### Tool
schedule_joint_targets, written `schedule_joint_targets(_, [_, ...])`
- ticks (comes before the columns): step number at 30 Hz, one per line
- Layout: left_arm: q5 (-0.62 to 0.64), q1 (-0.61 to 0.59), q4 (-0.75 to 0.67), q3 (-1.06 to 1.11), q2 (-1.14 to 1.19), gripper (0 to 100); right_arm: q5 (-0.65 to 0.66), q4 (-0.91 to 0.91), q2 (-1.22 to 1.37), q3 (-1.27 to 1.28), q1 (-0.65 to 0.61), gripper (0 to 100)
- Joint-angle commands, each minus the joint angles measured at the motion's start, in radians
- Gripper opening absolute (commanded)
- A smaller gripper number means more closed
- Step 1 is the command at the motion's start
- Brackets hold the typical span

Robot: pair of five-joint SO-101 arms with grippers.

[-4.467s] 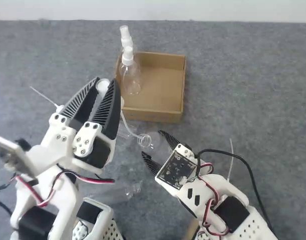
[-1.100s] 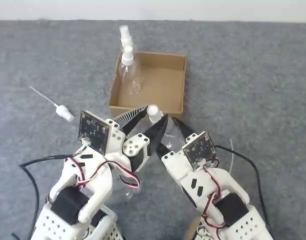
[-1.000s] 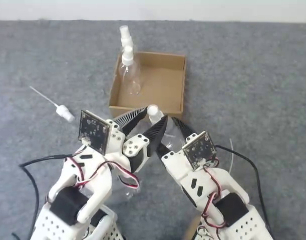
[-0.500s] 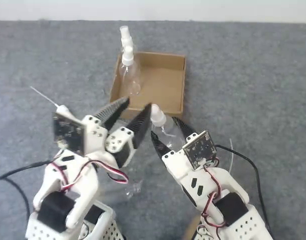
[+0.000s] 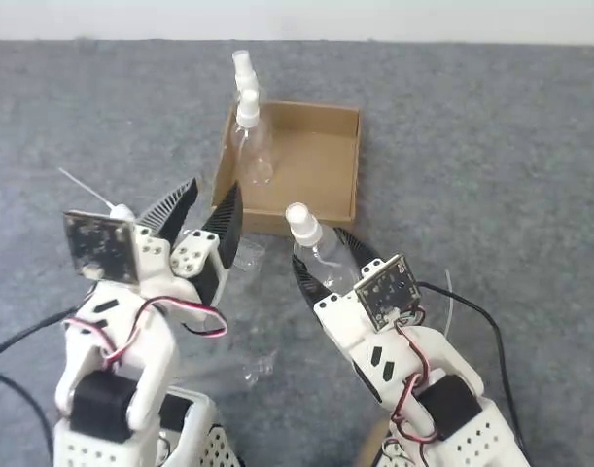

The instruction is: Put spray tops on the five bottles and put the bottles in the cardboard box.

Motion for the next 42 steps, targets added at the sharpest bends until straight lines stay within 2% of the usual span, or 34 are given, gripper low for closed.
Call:
schedule_joint_targets(1, [0.000, -0.011, -0.028, 0.081, 0.003, 16, -0.006, -0.027, -0.031, -0.048, -0.001, 9.5])
schedule_joint_targets(8, [0.000, 0.006, -0.166, 0.249, 0.003, 16, -0.005, -0.047, -0.031, -0.046, -0.088, 9.1])
schedule_joint_targets(11, [0.000, 0.011, -0.183, 0.272, 0.005, 16, -0.005, -0.047, -0.031, -0.046, -0.107, 9.1])
schedule_joint_targets(18, [-0.008, 0.192, -0.147, 0.274, 0.005, 16, -0.003, -0.047, -0.031, -0.038, -0.130, 9.1])
schedule_joint_targets(22, [-0.035, 0.233, -0.127, 0.272, 0.005, 16, -0.003, -0.042, -0.031, -0.038, -0.128, 9.0])
schedule_joint_targets(32, [-0.069, 0.232, -0.117, 0.265, 0.003, 16, -0.003, -0.041, -0.030, -0.038, -0.122, 9.0])
schedule_joint_targets(38, [-0.063, 0.150, -0.057, 0.219, 0.003, 16, -0.003, -0.039, -0.030, -0.038, -0.122, 9.0])
schedule_joint_targets(42, [-0.011, 0.069, -0.060, 0.211, 0.003, 16, -0.003, -0.042, -0.028, -0.038, -0.122, 9.0])
